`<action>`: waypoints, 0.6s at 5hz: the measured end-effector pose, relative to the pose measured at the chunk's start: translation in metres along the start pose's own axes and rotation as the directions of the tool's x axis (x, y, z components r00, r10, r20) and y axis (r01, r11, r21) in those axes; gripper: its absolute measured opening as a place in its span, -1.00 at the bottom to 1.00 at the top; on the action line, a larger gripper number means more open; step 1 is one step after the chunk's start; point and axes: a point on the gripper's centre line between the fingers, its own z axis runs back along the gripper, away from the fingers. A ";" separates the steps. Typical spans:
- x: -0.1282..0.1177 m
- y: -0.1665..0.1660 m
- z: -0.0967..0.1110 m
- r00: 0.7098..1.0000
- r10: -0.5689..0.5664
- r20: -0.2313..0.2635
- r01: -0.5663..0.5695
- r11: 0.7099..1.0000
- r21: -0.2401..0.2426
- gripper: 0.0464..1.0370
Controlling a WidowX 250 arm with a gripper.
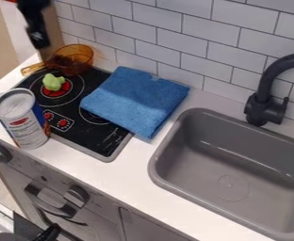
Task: Moved the can between the corners of the stove and sink
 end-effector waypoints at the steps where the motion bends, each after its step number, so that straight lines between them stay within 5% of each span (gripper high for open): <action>1: -0.023 0.014 0.002 0.997 -0.076 -0.032 0.077 0.997 0.031 0.93; 2: -0.049 0.016 0.001 0.961 -0.274 -0.034 0.275 0.961 0.014 0.93; 3: -0.065 0.013 -0.009 0.935 -0.349 -0.058 0.351 0.936 0.035 0.93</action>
